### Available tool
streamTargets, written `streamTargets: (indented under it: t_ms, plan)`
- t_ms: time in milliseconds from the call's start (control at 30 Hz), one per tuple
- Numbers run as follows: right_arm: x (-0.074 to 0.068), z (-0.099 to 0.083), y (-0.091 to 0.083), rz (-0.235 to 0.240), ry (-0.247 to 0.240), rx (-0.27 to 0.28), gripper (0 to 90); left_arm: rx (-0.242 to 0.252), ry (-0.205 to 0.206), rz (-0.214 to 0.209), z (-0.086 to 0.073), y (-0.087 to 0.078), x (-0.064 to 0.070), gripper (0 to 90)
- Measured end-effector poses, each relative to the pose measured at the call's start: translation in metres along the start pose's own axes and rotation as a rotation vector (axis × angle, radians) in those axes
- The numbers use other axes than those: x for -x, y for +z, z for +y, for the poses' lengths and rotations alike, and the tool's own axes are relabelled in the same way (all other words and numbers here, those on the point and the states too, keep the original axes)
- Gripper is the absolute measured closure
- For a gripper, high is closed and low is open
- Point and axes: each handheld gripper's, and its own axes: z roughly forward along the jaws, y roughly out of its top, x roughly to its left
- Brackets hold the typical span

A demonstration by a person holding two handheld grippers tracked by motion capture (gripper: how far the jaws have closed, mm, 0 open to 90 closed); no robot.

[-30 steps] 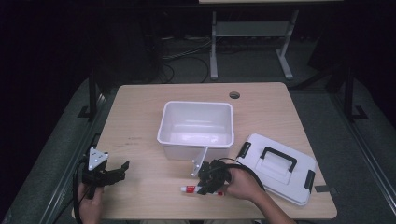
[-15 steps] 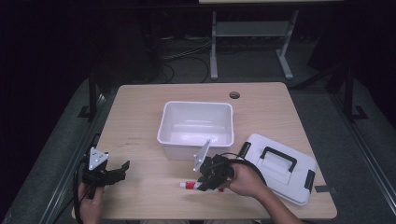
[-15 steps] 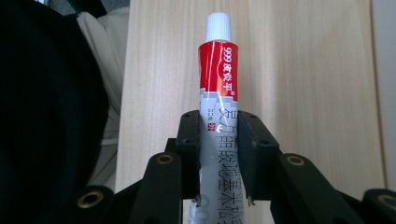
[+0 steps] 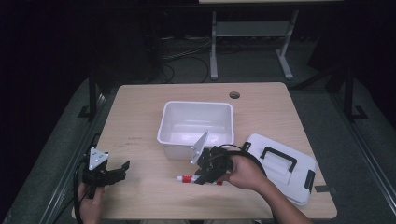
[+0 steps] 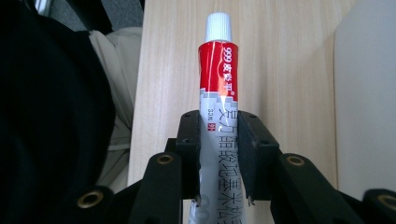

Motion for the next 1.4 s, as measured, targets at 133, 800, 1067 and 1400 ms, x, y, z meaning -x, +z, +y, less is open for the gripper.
streamTargets:
  t_ms: [133, 800, 1067, 1400]
  plan:
    - [0.001, 0.005, -0.007, -0.004, -0.004, 0.0, 71.2, 0.0, 0.0, 0.0, 0.0, 0.0, 0.0, 14.2]
    - [0.009, 0.024, -0.041, -0.029, -0.015, 0.016, 71.2, 0.002, -0.001, -0.001, 0.0, 0.0, 0.0, 14.2]
    - [0.015, 0.034, -0.056, -0.046, -0.019, 0.008, 71.2, 0.001, 0.003, -0.002, 0.0, 0.0, -0.001, 14.2]
    - [0.027, 0.045, -0.071, -0.063, -0.012, -0.005, 71.2, -0.003, 0.001, -0.001, -0.001, -0.001, -0.003, 14.2]
